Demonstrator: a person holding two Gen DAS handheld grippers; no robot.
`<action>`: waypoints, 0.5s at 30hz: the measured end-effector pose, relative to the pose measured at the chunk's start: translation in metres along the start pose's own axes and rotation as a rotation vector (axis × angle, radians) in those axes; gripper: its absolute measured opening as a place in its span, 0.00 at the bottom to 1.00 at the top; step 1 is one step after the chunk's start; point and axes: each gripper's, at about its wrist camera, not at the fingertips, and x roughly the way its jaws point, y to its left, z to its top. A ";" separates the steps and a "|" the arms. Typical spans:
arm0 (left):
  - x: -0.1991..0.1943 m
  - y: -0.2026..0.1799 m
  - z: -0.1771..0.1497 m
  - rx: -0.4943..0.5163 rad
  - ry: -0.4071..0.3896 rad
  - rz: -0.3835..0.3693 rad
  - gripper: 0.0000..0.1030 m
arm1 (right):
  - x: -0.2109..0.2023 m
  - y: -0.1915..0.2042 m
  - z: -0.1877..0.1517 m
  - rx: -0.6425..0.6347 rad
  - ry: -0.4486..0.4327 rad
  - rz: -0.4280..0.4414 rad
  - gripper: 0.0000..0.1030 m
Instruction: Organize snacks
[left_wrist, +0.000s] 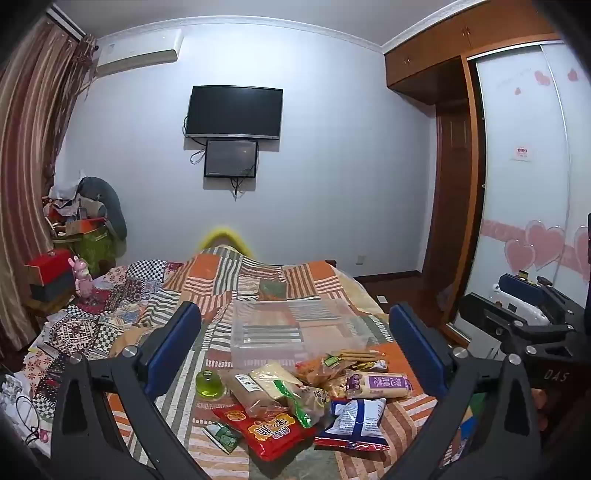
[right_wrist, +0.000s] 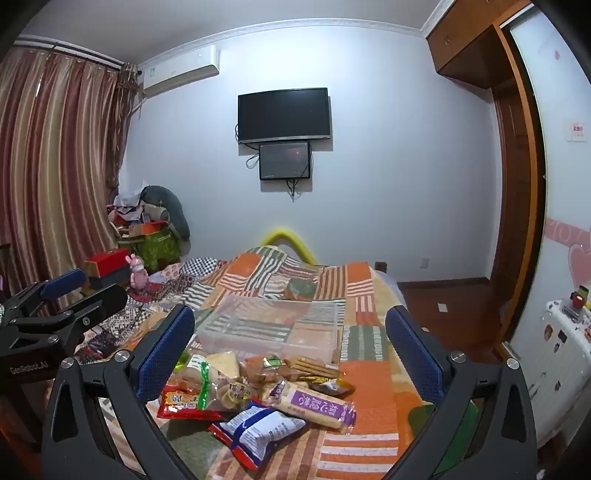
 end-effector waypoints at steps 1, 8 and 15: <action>0.000 0.000 0.000 -0.008 0.002 0.001 1.00 | 0.000 0.000 0.000 -0.001 -0.006 -0.001 1.00; 0.003 -0.006 0.000 -0.003 0.007 0.000 1.00 | 0.000 0.000 0.001 0.001 0.000 -0.004 1.00; 0.001 -0.002 -0.002 -0.003 -0.001 -0.003 1.00 | -0.003 0.000 0.008 0.012 -0.012 -0.002 1.00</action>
